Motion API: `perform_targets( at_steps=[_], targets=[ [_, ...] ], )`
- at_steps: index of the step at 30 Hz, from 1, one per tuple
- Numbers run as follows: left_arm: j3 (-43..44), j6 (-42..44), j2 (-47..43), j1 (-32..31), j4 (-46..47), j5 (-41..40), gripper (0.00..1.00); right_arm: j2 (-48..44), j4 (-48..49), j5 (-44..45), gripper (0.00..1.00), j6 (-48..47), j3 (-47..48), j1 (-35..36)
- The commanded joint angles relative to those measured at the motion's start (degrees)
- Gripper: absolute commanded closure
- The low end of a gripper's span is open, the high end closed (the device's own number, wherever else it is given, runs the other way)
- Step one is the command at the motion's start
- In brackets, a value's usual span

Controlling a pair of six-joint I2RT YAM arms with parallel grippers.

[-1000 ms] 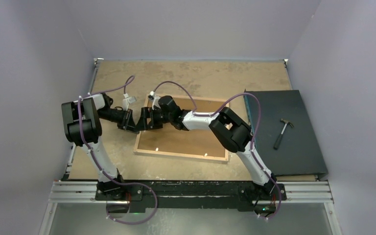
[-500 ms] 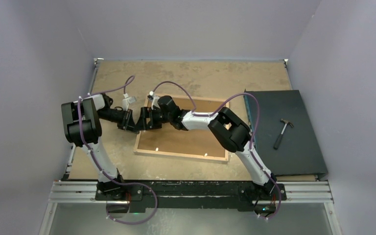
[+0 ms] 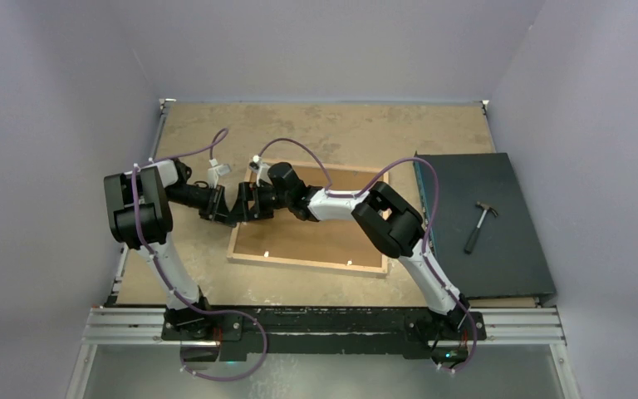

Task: Put the photo into the frame
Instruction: Install the photo frame at the center of the board.

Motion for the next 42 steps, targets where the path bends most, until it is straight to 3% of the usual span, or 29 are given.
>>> perform_targets(
  at_steps=[1, 29, 36, 39, 42],
  targets=[
    [-1.2, 2.1, -0.2, -0.6, 4.6, -1.3, 1.0, 1.4, -0.1, -3.1, 0.1, 0.4, 1.7, 0.6],
    [-0.5, 2.1, -0.7, -0.5, 3.9, -1.0, 1.0, 1.8, -2.7, -6.1, 0.1, -1.5, 4.9, 0.5],
    [2.2, 1.4, -1.6, 0.8, 1.6, -0.9, 1.0, -6.4, -10.6, 4.0, 0.01, -12.6, 9.1, 0.2],
    [4.2, 1.5, -2.6, 1.4, -0.1, -1.0, 0.92, -10.9, -16.7, 9.6, 0.01, -20.0, 8.9, 0.2],
    [5.9, 1.3, -4.7, 2.2, -1.4, -1.6, 0.77, -16.9, -22.0, 16.7, 0.08, -27.9, 3.1, 0.4]
  ],
)
